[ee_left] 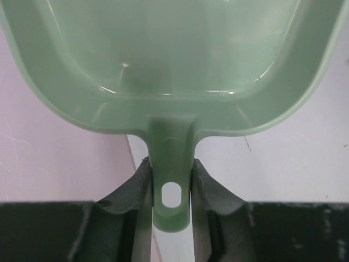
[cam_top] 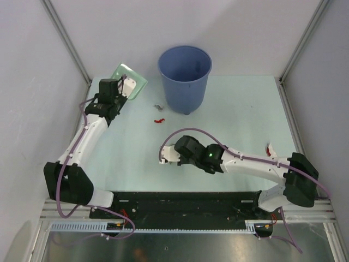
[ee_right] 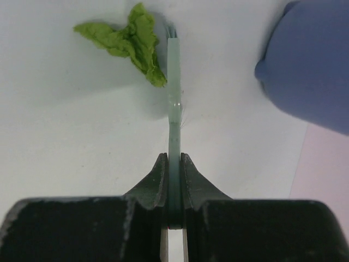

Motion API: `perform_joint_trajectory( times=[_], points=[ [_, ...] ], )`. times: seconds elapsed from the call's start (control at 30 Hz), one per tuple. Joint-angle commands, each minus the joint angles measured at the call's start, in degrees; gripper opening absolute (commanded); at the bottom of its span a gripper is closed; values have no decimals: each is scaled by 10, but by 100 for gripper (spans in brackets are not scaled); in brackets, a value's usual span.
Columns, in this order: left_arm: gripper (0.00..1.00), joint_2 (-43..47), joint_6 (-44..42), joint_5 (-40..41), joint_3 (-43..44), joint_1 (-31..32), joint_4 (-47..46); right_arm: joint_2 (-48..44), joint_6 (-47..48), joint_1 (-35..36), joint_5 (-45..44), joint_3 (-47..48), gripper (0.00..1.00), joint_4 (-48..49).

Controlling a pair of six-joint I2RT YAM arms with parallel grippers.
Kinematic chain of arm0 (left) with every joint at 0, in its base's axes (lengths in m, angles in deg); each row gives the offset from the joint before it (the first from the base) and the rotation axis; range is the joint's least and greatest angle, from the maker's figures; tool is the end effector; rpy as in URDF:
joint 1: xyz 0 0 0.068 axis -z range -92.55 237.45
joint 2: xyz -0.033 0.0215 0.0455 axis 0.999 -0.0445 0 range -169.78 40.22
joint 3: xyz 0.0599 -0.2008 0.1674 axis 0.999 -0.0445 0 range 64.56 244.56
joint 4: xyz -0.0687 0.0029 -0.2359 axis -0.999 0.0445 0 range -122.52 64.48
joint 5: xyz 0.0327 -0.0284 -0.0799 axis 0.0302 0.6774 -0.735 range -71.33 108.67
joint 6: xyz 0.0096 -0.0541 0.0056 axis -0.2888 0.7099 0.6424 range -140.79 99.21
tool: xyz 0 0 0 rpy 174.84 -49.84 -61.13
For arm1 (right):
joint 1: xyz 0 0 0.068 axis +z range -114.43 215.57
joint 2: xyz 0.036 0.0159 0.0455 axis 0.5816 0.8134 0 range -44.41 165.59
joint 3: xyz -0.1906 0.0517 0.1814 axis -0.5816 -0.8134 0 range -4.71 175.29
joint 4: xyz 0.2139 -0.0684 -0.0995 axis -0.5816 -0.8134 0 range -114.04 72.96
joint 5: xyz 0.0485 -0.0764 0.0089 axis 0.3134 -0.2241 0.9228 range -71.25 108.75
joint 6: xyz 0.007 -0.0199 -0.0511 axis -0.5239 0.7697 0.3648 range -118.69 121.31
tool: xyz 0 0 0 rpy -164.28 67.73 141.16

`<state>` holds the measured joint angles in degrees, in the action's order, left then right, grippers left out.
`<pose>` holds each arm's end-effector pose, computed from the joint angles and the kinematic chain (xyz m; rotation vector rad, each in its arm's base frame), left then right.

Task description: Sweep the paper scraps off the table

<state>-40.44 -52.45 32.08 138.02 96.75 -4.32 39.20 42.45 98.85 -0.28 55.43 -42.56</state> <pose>0.2993 -0.0402 0.3362 0.6462 2.1128 0.4752 0.1442 0.2590 0.2526 -1.7830 1.5705 -0.2197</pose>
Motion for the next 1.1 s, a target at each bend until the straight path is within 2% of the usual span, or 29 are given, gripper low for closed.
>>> perform_joint_trajectory(
  times=[0.0,0.07,0.13,0.2,0.4,0.53,0.6,0.63,0.7,0.73,0.8,0.9,0.93,0.97,1.03,1.07],
  points=[
    [0,38,29,-29,-11,-25,-8,-25,2,26,-77,58,0,39],
    [0,49,31,-28,-12,-35,-8,-9,55,25,-100,71,0,97],
    [0,54,35,-24,-13,-43,-8,15,100,18,-112,78,0,197],
    [0,57,36,-22,-19,-54,-8,71,155,4,-115,105,0,285],
    [0,62,37,-15,-58,-85,-10,261,269,-38,-110,225,0,411],
    [0,66,47,-29,-77,-123,-11,363,288,-58,-102,317,0,420],
    [0,67,43,-39,-85,-134,-12,410,322,-74,-104,369,0,470],
    [0,68,41,-44,-94,-136,-12,468,338,-79,-114,397,0,478],
    [0,69,40,-46,-102,-139,-14,527,373,-88,-131,490,0,461],
    [0,69,38,-46,-108,-139,-14,582,406,-90,-151,514,0,454],
    [0,72,34,-50,-112,-141,-14,608,428,-90,-162,538,0,424],
    [0,78,23,-50,-120,-143,-15,576,374,-78,-129,497,0,350],
    [0,79,20,-49,-124,-144,-15,560,344,-76,-110,476,0,305],
    [0,77,17,-49,-125,-144,-15,527,293,-75,-84,467,0,215],
    [0,73,14,-48,-127,-144,-15,496,252,-68,-36,446,0,147],
    [0,70,15,-48,-127,-145,-15,461,243,-63,-30,404,0,122]
  ],
)
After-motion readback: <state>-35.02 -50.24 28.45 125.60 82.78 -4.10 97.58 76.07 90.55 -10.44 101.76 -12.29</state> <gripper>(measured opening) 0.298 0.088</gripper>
